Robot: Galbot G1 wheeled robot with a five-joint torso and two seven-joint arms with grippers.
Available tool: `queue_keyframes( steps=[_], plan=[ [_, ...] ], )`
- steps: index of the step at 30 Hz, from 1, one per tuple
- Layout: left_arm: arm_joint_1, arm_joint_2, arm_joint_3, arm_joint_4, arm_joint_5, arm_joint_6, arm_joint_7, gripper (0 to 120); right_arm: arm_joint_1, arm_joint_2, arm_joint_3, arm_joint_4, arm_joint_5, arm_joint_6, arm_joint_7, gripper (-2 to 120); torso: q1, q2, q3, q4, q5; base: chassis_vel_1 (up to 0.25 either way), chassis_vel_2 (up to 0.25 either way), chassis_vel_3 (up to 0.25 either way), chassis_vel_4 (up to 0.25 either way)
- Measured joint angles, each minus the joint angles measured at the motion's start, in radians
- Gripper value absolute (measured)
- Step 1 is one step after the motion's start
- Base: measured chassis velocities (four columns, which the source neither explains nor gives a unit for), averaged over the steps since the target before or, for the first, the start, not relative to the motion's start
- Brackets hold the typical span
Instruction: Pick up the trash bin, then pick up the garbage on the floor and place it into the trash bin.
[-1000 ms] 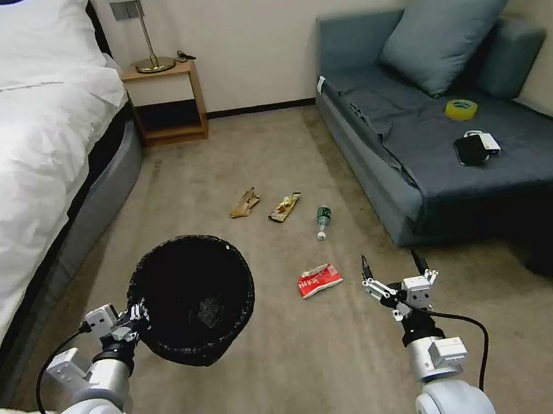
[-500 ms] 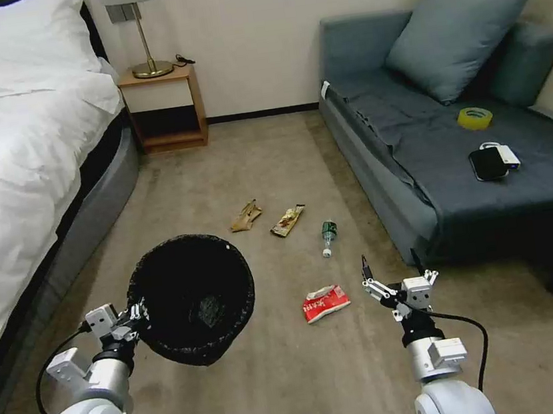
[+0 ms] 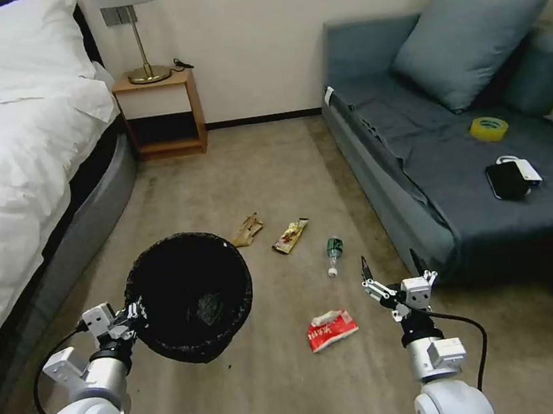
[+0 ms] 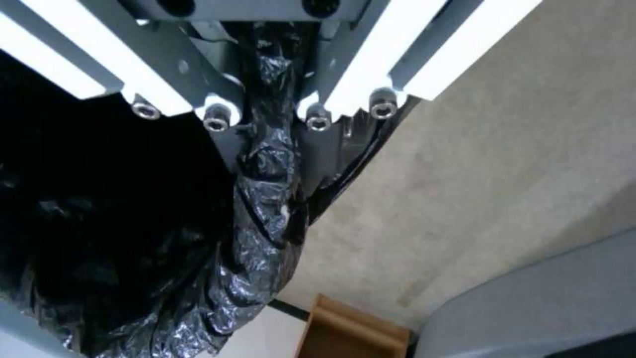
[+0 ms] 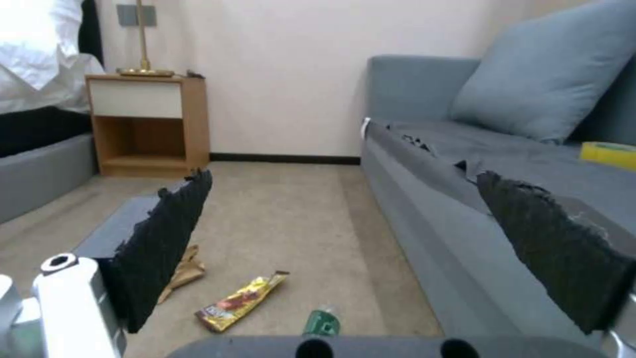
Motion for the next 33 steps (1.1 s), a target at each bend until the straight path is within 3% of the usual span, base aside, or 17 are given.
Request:
queue_keyframes(
  steps=[12,20,22,24,26,28,29,31,33],
  plan=[
    [-0.005,0.005,-0.006,0.012,-0.013,0.005,-0.001,4,0.042,-0.023,-0.039,-0.070,0.021,0.009,0.000,100,0.000,0.000,0.000,0.0000,0.0002,-0.148,0.139,0.147,-0.149],
    [-0.014,0.023,-0.011,0.028,-0.032,0.010,0.002,4,0.145,-0.115,-0.146,-0.163,0.124,-0.066,0.055,100,0.000,0.000,0.000,0.0000,0.0003,-0.020,0.006,0.012,-0.020],
    [-0.014,0.027,-0.011,0.033,-0.034,0.010,0.005,4,0.177,-0.149,-0.198,-0.191,0.197,-0.111,0.106,100,0.000,0.000,0.000,0.0000,0.0001,0.000,0.000,0.000,0.000],
    [-0.015,0.029,-0.012,0.044,-0.035,0.011,0.009,4,0.232,-0.189,-0.295,-0.221,0.383,-0.227,0.220,100,0.000,0.000,0.000,-0.0002,0.0002,0.000,0.000,0.000,0.000],
    [-0.015,0.029,-0.012,0.047,-0.035,0.011,0.011,4,0.245,-0.194,-0.313,-0.226,0.422,-0.252,0.247,100,0.000,0.000,0.000,-0.0002,0.0002,0.000,0.000,0.000,0.000],
    [-0.015,0.030,-0.012,0.055,-0.035,0.011,0.015,4,0.300,-0.206,-0.368,-0.241,0.553,-0.343,0.348,100,0.000,0.000,0.000,-0.0003,0.0001,0.000,0.000,0.000,0.000],
    [-0.013,0.031,-0.012,0.063,-0.036,0.011,0.018,4,0.376,-0.210,-0.427,-0.265,0.725,-0.431,0.494,100,0.000,0.000,0.000,-0.0001,0.0002,0.000,0.000,0.000,0.000],
    [-0.012,0.032,-0.012,0.065,-0.037,0.010,0.020,4,0.404,-0.210,-0.443,-0.273,0.787,-0.460,0.544,100,0.000,0.000,0.000,0.0001,0.0001,0.000,0.000,0.000,0.000],
    [-0.009,0.034,-0.016,0.072,-0.043,0.010,0.021,4,0.492,-0.206,-0.491,-0.303,0.990,-0.538,0.732,100,0.000,0.000,0.000,0.0001,0.0001,0.000,0.000,0.000,0.000]
  ],
)
